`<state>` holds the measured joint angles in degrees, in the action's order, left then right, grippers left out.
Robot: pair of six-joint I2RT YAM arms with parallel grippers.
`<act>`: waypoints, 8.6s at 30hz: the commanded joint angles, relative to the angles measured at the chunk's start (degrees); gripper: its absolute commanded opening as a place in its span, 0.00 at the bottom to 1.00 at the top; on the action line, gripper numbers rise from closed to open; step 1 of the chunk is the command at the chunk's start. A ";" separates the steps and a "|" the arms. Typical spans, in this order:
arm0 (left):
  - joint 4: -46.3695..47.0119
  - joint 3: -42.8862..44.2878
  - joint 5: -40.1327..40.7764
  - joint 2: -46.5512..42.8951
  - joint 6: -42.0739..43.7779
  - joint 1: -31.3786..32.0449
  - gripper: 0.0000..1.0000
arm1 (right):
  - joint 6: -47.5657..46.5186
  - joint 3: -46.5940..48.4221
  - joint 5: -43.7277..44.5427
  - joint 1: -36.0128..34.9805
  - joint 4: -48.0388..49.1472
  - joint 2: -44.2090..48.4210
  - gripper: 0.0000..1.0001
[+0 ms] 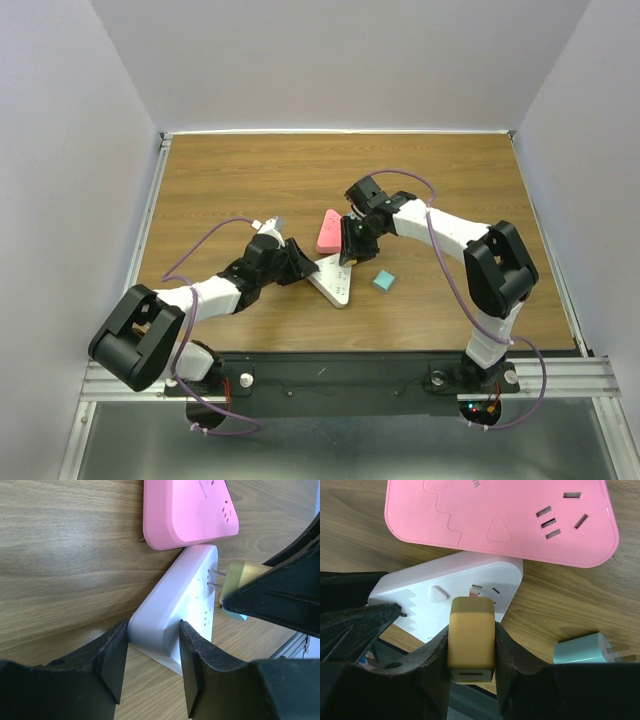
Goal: Insert the plug
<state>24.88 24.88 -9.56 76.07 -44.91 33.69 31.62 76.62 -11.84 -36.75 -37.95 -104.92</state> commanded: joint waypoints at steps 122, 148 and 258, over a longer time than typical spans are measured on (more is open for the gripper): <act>-2.65 2.63 -0.55 2.94 3.42 1.38 0.00 | -5.07 20.41 23.79 -0.51 -10.39 -7.23 0.75; -14.69 16.31 19.92 -7.17 17.65 11.37 0.95 | -5.07 -10.43 21.86 19.43 3.67 26.60 1.00; 11.77 33.12 0.86 14.72 -38.41 8.41 0.00 | -12.45 -31.01 18.51 3.89 59.22 34.71 0.87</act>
<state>32.32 57.36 -8.36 93.43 -82.65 41.52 21.10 43.83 4.10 -31.18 13.52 -67.81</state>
